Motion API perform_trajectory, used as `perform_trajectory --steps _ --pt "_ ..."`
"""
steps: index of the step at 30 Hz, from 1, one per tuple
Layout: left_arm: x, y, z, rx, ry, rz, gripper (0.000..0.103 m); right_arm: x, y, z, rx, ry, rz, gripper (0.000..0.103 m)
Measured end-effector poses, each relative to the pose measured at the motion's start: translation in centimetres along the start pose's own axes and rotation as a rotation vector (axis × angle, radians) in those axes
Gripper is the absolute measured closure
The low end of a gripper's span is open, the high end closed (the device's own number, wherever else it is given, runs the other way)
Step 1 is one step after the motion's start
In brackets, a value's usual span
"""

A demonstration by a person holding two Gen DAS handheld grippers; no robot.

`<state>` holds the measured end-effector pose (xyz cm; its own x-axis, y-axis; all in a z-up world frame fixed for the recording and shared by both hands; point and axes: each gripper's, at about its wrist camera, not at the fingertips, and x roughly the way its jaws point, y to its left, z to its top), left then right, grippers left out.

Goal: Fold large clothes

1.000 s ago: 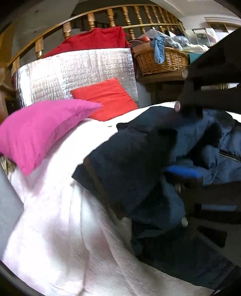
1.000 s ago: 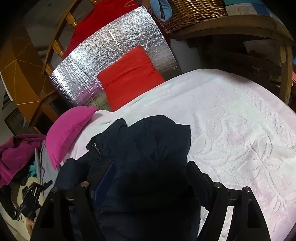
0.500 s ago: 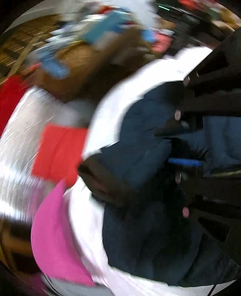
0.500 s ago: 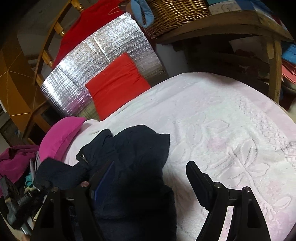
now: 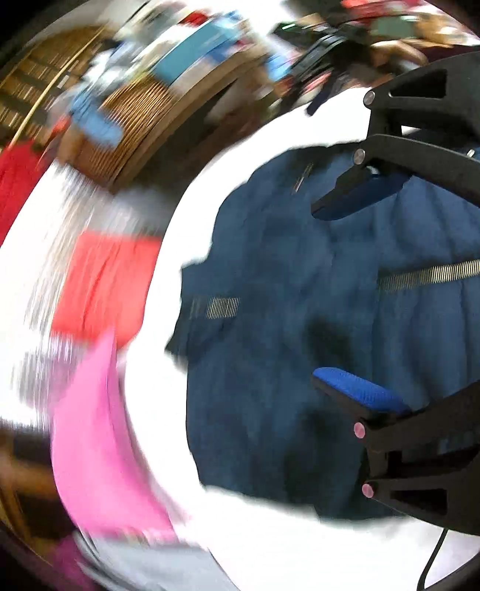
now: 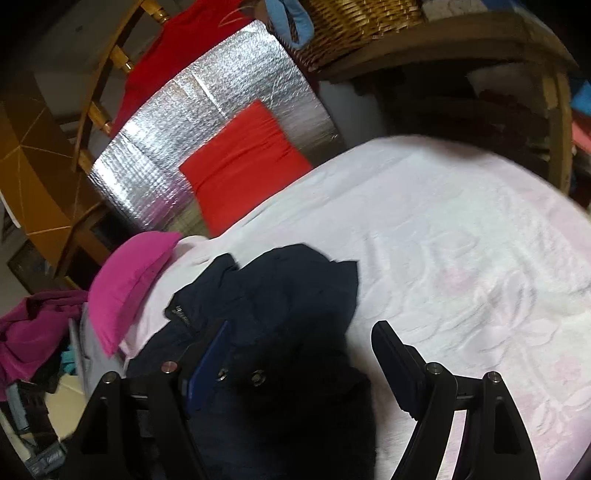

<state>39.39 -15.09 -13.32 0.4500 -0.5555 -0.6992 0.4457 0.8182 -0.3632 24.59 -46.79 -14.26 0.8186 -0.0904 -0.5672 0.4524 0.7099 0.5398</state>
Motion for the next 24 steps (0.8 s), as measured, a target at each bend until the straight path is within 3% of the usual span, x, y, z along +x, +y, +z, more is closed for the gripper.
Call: perform_trajectory --steps 5,8,10,15,17,20,22,24 --pt "-0.3 8.6 0.3 -0.273 -0.017 0.159 0.021 3.7 -0.8 -1.0 0.047 0.191 0.06 0.022" --pt "-0.4 11.8 -0.4 -0.363 -0.014 0.203 0.021 5.7 -1.1 -1.6 0.056 0.251 0.044 0.021" --pt "-0.4 12.7 -0.7 -0.376 0.001 0.237 0.022 6.5 -0.6 -1.9 0.038 0.269 0.058 0.023" --pt "1.0 12.2 -0.8 -0.335 0.051 0.32 0.022 6.4 1.8 -2.0 -0.099 0.251 -0.056 0.029" --pt "1.8 12.3 -1.0 -0.327 0.084 0.347 0.023 5.9 2.7 -2.1 -0.192 0.2 -0.161 0.034" --pt "3.1 12.5 -1.2 -0.32 0.11 0.366 0.023 5.2 4.1 -2.2 -0.282 0.129 -0.169 0.034" --pt "3.3 12.2 -1.0 -0.302 0.118 0.383 0.023 6.0 4.5 -2.6 -0.314 0.169 -0.142 0.034" --pt "3.4 11.9 -1.0 -0.298 0.121 0.392 0.023 8.2 4.0 -3.4 -0.3 0.289 -0.099 0.036"
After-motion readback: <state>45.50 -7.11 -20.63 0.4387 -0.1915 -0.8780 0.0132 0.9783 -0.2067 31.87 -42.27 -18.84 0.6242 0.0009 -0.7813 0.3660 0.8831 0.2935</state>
